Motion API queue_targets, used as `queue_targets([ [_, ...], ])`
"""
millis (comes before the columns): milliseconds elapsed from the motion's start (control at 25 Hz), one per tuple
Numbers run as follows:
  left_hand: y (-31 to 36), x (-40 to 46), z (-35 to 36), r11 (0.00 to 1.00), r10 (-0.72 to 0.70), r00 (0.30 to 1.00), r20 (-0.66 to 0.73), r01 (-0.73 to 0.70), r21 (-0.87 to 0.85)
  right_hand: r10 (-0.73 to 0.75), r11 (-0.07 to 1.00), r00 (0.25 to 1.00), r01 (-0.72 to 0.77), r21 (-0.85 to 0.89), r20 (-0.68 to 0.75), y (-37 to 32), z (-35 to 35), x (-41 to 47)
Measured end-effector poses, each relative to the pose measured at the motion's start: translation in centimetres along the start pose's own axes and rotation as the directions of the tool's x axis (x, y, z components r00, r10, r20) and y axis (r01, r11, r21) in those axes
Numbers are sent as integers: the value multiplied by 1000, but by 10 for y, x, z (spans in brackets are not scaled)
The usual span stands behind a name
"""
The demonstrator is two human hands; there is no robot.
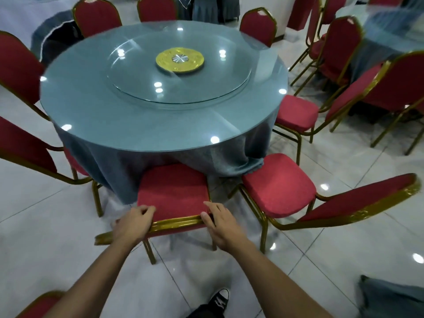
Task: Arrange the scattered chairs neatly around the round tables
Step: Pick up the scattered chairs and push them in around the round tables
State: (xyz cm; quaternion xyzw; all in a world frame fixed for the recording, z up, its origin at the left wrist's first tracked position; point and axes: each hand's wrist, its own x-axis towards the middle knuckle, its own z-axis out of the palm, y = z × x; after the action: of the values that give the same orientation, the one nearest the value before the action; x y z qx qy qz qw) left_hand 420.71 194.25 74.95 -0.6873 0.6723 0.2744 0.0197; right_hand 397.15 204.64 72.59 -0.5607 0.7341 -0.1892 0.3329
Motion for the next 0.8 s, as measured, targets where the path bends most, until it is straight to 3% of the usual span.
queue_targets([
  [160, 113, -21, 24, 954, 290, 956, -48, -293, -62, 24, 999, 983, -19, 28, -180, 43, -75, -12],
  [280, 195, -47, 53, 872, 476, 879, 17, -469, -142, 91, 996, 955, -84, 37, -284, 87, -132, -31],
  [400, 267, -74, 86, 795, 585, 804, 106, -543, -271, 129, 992, 912, -124, 38, -389, 140, -184, -55],
  [560, 347, -108, 136, 725, 680, 722, 128, -637, -260, 161, 986, 838, -164, 41, -521, 219, -240, -90],
  [800, 458, -159, 213, 720, 687, 710, 154, -635, -282, 134, 980, 730, -196, -18, -670, 349, -327, -133],
])
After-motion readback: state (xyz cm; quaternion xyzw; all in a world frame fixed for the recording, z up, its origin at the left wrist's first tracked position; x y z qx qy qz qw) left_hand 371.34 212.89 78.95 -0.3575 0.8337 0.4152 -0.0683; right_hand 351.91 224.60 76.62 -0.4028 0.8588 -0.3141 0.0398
